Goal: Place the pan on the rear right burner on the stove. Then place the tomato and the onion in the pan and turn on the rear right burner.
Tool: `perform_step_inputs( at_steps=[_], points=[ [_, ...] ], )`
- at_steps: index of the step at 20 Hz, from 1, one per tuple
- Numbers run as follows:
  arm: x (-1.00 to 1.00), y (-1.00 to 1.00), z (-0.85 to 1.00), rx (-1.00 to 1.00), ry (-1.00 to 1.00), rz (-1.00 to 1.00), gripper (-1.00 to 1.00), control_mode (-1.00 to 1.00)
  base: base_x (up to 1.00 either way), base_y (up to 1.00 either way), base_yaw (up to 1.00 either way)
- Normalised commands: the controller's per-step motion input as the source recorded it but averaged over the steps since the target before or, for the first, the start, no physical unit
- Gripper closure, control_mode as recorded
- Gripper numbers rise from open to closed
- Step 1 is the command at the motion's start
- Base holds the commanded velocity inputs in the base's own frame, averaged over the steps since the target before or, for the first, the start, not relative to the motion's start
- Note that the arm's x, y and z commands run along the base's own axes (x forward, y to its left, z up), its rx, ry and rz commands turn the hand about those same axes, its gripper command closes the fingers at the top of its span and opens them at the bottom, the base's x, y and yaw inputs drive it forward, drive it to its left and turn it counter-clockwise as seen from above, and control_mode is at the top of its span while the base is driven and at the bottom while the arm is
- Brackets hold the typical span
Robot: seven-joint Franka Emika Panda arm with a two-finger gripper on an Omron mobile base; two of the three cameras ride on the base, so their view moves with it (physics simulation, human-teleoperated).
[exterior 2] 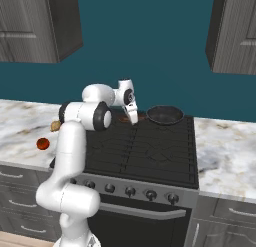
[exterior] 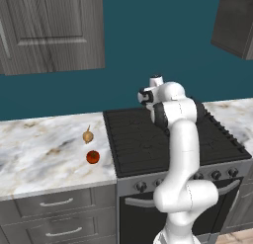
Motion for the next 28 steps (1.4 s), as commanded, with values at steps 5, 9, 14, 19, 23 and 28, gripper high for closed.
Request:
perform_step_inputs(
  at_steps=[5,9,14,19,23,28],
  points=[
    [0.14,-0.15,-0.32,0.00,0.04,-0.02,1.00,-1.00,0.00,0.00,0.00],
    [-0.15,-0.14,-0.24,0.00,0.02,-0.10,1.00,-1.00,0.00,0.00,0.00],
    [-0.27,-0.07,-0.23,0.00,0.00,-0.11,1.00,-1.00,0.00,0.00,0.00],
    [-0.38,-0.05,-0.25,0.00,0.00,-0.13,1.00,-1.00,0.00,0.00,0.00],
    [-0.50,-0.07,-0.23,0.00,0.00,-0.15,1.00,-1.00,0.00,0.00,0.00],
    [-0.57,-0.04,-0.21,0.00,0.00,-0.15,1.00,-1.00,0.00,0.00,0.00]
  ],
)
